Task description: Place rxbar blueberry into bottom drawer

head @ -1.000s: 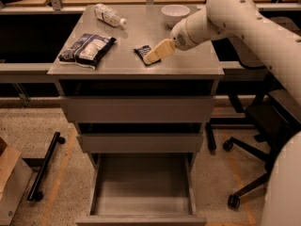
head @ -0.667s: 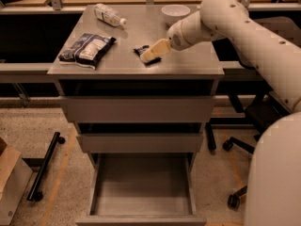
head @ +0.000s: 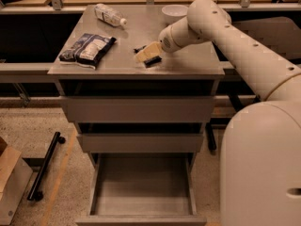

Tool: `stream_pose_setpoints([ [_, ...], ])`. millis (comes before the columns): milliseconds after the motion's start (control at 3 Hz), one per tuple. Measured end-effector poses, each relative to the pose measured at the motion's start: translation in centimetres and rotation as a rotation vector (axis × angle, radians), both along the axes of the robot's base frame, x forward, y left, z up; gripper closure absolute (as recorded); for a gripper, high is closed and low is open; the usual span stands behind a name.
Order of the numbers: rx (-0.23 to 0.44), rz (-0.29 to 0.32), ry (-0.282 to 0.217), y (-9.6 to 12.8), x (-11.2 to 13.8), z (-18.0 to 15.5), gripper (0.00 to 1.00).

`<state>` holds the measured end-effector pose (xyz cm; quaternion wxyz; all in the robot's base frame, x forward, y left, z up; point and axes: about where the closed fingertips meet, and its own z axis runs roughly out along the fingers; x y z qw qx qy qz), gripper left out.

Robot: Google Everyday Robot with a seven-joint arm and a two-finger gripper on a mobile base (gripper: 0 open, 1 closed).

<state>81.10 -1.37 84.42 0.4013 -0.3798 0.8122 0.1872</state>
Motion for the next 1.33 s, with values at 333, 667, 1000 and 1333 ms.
stream_pose_setpoints([
  [333,-0.009,-0.002,0.027,0.71,0.61,-1.32,0.16],
  [667,-0.025,-0.013,0.037,0.81,0.76,-1.88,0.38],
  [1000,-0.026,-0.014,0.038,0.8,0.77,-1.75,0.61],
  [1333,-0.026,-0.013,0.038,0.8,0.77,-1.11,0.85],
])
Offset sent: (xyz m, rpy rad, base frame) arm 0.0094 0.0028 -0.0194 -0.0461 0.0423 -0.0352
